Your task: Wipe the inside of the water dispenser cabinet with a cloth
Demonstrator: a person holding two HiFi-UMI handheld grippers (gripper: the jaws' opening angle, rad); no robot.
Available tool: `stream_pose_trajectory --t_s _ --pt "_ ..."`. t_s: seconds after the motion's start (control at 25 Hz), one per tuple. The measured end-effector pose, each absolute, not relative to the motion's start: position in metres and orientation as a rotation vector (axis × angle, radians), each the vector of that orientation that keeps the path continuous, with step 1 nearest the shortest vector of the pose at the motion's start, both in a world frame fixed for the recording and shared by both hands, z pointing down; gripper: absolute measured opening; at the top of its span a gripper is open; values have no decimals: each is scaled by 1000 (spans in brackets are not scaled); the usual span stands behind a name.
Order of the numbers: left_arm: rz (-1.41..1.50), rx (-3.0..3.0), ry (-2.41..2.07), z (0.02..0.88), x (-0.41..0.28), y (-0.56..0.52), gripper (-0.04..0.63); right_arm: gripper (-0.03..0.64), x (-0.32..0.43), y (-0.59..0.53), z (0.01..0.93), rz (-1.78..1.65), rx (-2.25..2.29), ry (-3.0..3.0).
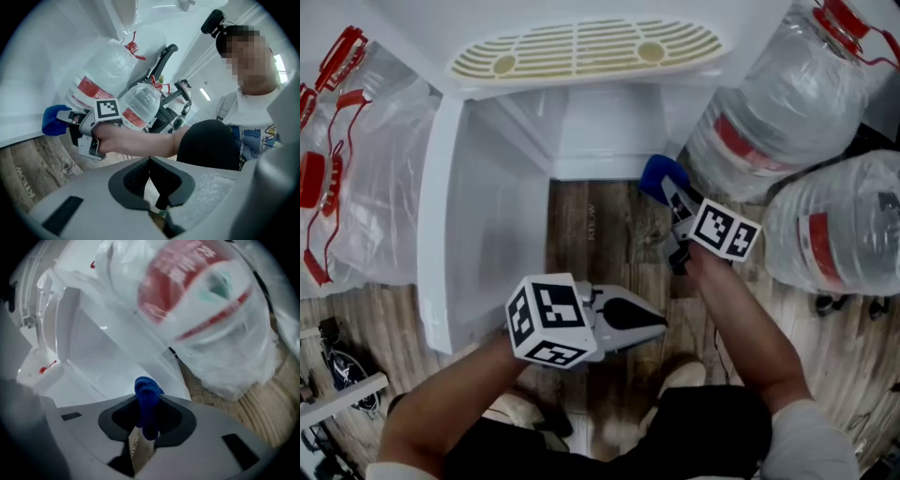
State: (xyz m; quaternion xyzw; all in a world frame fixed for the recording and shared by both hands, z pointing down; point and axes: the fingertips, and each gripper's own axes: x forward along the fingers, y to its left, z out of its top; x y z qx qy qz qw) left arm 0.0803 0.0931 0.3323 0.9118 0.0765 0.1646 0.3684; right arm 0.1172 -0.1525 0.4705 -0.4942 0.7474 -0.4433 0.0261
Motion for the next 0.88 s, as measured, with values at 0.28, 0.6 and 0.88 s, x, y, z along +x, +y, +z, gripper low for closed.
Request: stream_pose_trajectory --t_s 0.28,0.6,0.88 --pt "460 2361 129 316 70 95 0 83 90 -128 412 -1055 -1341 2905" --pt "389 2392 95 294 72 92 0 84 52 -83 365 -896 -963 3251" --pt "394 2383 214 299 72 111 0 84 35 -68 344 -749 -863 3373"
